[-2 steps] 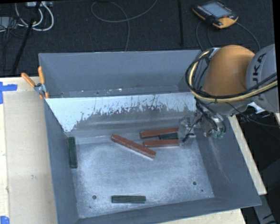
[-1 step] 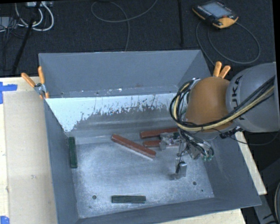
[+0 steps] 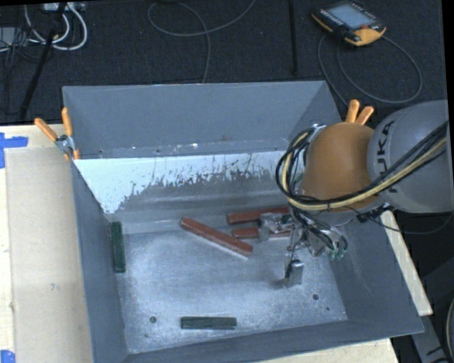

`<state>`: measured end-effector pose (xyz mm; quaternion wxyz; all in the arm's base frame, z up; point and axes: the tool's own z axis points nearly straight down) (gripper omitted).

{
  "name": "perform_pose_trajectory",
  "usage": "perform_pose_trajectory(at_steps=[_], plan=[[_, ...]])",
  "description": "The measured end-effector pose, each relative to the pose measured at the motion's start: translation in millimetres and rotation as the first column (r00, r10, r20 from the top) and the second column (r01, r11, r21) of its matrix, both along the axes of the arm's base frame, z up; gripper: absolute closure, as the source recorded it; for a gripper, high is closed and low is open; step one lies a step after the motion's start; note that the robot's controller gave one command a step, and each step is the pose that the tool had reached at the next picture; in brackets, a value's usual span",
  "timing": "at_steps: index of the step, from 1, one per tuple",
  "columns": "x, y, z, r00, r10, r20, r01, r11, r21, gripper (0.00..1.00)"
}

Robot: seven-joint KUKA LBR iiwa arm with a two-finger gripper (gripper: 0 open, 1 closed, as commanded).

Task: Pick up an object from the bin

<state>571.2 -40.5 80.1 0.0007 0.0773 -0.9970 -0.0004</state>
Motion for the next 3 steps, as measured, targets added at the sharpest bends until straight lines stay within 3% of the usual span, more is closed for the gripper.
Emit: perform_pose_trajectory(at_steps=[1,2,3], plan=[[15.8,-5.7,-3.3,0.993,-0.12,-0.001,0.12,0.993,0.001,0.0],[28.6,-0.5,-5.4,0.964,-0.265,0.005,0.265,0.964,0.0,0.0],[43.6,44.5,-8.7,0.994,-0.106,0.002,0.106,0.994,-0.003,0.0]])
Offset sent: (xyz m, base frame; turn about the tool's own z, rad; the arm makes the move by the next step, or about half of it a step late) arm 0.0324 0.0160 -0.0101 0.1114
